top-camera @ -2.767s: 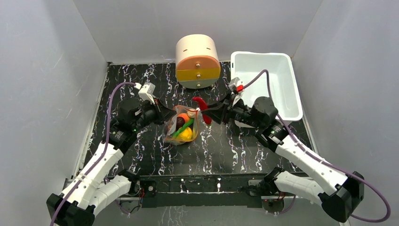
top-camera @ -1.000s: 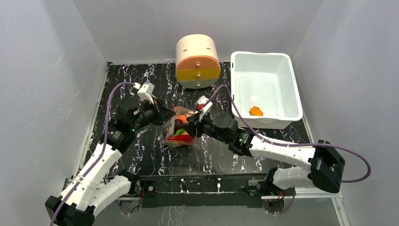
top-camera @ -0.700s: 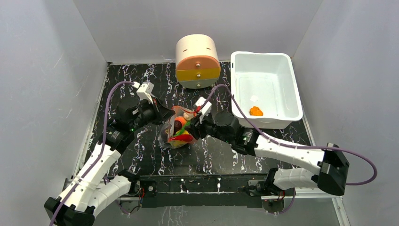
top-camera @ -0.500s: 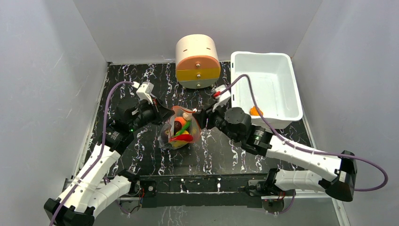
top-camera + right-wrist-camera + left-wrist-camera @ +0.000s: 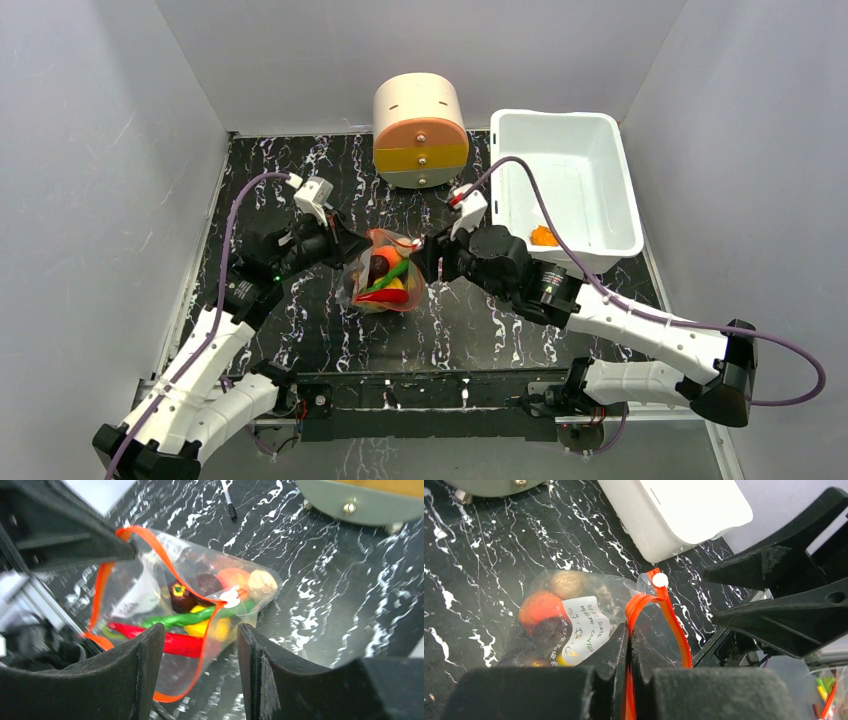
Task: Place the food in the zip-top bag and seal the zipper
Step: Place the fake vegetable in the zipper food storage bag, then zip the zipper food storage bag at the center of the board.
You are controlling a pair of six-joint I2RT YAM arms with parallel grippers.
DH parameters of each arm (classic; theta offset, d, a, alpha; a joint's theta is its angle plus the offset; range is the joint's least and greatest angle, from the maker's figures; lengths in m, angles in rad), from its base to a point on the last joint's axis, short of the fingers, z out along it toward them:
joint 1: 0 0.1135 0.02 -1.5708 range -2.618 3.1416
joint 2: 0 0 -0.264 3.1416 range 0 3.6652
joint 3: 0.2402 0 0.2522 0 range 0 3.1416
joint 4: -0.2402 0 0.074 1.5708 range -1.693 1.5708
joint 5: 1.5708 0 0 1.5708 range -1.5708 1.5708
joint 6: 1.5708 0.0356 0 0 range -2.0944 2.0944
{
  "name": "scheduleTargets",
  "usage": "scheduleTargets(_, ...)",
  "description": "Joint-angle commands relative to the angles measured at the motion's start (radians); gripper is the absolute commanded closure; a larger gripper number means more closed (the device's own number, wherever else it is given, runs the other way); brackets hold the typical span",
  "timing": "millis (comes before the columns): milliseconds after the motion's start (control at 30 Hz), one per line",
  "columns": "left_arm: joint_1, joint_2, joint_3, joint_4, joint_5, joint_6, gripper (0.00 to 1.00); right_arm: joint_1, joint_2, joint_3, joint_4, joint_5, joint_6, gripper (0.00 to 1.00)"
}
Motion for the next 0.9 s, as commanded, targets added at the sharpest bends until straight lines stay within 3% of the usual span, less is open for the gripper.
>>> scheduleTargets(0,-0.004,-0.049,0.005,0.049,0.128,0.144,1.0,0.002,-0.049,0.021,-0.022,-0.122,-0.423,0.47)
scheduleTargets(133,-0.005,-0.06,-0.004,0.042,0.212,0.248,1.0,-0.043,-0.112,-0.012,-0.098,-0.122,-0.653,0.45)
scheduleTargets(267,-0.004,-0.05,-0.02,0.022,0.27,0.327,1.0,-0.204,-0.145,-0.014,-0.168,-0.41,-0.863,0.42)
scheduleTargets(400,-0.004,-0.036,-0.03,0.011,0.357,0.382,1.0,-0.226,-0.21,-0.069,-0.142,-0.568,-1.04,0.41)
scheduleTargets(600,-0.004,-0.05,-0.063,0.022,0.41,0.423,1.0,-0.227,-0.213,-0.148,-0.167,-0.739,-1.137,0.41)
scheduleTargets(767,-0.004,-0.062,-0.09,0.04,0.459,0.438,1.0,-0.225,-0.24,-0.279,0.082,-0.863,-1.103,0.4)
scheduleTargets(867,-0.004,-0.064,-0.096,0.045,0.462,0.431,1.0,-0.224,-0.24,-0.318,0.132,-0.921,-1.122,0.41)
